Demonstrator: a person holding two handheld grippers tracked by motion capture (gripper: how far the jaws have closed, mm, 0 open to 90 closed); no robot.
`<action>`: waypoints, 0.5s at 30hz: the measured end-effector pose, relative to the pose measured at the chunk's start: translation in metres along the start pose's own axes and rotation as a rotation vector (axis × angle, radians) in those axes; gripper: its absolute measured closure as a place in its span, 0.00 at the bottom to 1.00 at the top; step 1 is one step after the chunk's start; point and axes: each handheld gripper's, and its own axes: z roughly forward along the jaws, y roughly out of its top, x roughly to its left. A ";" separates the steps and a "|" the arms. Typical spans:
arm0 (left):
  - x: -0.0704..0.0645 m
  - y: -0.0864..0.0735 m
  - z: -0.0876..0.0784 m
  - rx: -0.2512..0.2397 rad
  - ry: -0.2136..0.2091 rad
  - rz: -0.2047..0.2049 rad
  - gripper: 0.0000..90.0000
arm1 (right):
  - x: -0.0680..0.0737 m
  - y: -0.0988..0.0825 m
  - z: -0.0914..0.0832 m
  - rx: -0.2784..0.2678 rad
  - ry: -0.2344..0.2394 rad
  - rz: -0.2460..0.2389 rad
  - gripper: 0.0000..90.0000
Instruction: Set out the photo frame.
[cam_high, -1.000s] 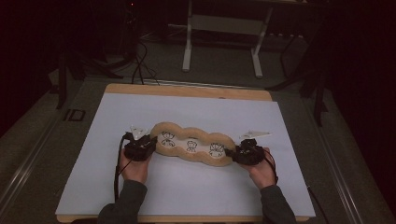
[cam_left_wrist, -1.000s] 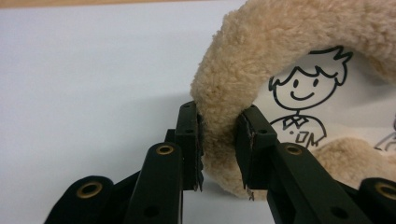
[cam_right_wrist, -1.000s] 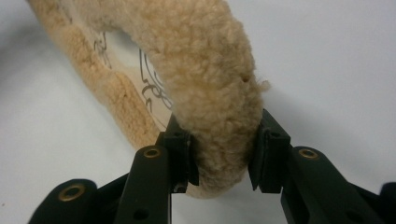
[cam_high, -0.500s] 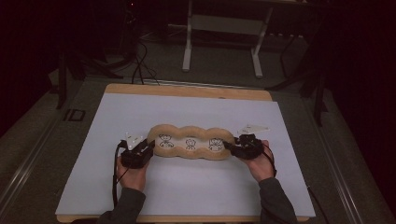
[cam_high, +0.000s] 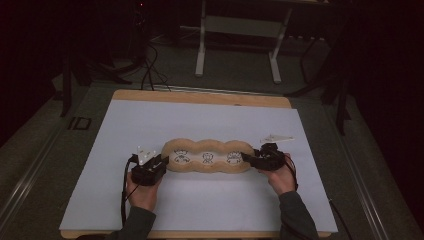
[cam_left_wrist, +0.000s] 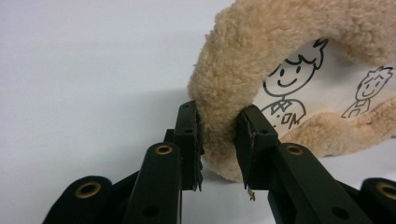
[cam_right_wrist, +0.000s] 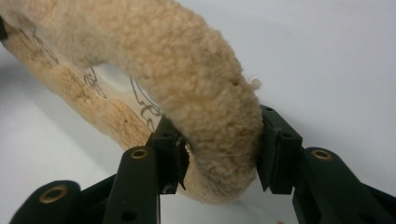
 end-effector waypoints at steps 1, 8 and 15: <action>0.000 0.000 0.000 0.000 0.000 0.000 0.81 | 0.000 0.000 0.000 0.000 0.000 0.000 0.63; 0.006 0.003 0.003 0.027 -0.045 -0.012 0.80 | -0.004 0.002 -0.001 -0.009 0.008 0.056 0.62; 0.010 0.004 0.004 0.028 -0.069 -0.017 0.78 | -0.003 0.000 -0.001 -0.011 -0.003 0.075 0.55</action>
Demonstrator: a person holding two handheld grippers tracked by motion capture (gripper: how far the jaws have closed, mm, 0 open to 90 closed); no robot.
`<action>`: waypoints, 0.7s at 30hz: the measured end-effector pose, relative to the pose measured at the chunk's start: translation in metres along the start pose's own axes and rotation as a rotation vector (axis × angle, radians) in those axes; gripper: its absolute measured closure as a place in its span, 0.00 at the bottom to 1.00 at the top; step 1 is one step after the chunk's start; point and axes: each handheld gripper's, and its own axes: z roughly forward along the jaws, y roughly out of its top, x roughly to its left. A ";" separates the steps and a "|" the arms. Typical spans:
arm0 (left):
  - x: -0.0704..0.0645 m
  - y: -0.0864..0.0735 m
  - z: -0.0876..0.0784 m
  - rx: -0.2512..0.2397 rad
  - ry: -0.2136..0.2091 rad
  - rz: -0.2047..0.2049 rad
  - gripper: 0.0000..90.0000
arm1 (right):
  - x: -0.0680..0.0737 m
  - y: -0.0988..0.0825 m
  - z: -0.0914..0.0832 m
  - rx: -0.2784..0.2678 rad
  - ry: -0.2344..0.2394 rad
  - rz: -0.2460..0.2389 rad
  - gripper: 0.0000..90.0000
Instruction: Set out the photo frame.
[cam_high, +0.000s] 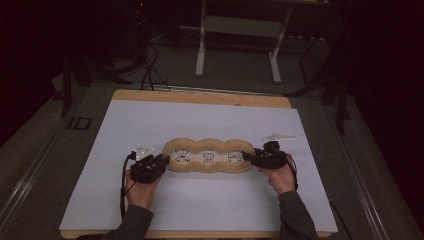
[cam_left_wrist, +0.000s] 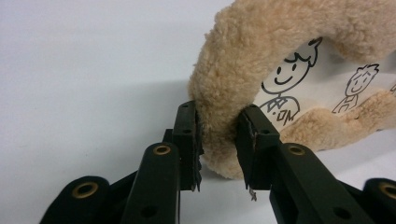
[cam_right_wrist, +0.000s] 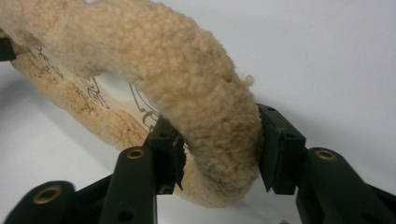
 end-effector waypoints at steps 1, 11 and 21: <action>0.001 0.000 -0.001 0.002 -0.021 -0.005 0.75 | -0.001 -0.002 0.000 -0.006 0.001 0.015 0.50; 0.004 0.000 -0.013 -0.008 -0.023 0.014 0.60 | 0.004 -0.007 -0.007 -0.040 -0.026 -0.007 0.35; 0.013 -0.003 -0.033 0.003 0.041 0.098 0.53 | 0.006 -0.019 -0.020 -0.050 -0.070 -0.017 0.31</action>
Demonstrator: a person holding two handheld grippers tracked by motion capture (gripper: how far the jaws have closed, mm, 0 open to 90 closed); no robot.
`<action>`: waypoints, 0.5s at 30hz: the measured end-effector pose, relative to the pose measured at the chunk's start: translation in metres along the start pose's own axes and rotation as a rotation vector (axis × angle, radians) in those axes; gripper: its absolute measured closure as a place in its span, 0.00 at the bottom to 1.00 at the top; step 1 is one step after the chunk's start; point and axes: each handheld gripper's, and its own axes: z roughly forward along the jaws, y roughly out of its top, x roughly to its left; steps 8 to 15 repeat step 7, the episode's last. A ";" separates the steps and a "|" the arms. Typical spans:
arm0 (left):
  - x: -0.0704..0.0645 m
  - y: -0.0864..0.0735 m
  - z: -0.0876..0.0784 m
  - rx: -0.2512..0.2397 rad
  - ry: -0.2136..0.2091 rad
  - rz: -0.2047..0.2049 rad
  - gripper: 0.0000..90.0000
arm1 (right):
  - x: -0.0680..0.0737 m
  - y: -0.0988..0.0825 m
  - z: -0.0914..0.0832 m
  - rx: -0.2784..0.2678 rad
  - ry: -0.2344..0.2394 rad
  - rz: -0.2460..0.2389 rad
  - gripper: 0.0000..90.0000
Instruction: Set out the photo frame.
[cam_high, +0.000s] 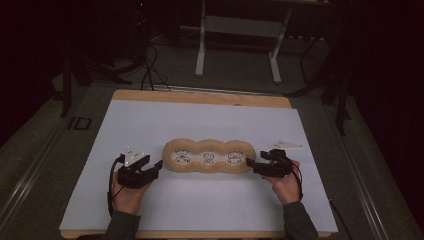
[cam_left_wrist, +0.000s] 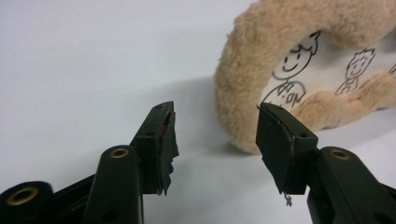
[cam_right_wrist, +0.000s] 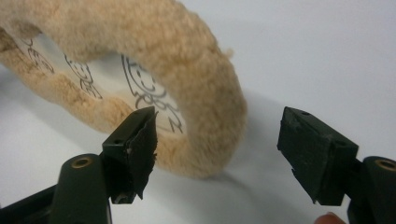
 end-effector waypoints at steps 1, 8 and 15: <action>0.000 0.000 0.000 0.000 0.000 0.000 0.52 | 0.000 0.000 0.000 0.000 0.000 0.000 0.31; 0.019 -0.007 -0.003 0.072 0.094 0.076 0.47 | -0.006 -0.013 -0.013 0.014 -0.033 -0.004 0.28; 0.019 -0.007 -0.003 0.072 0.094 0.076 0.47 | -0.006 -0.013 -0.013 0.014 -0.033 -0.004 0.28</action>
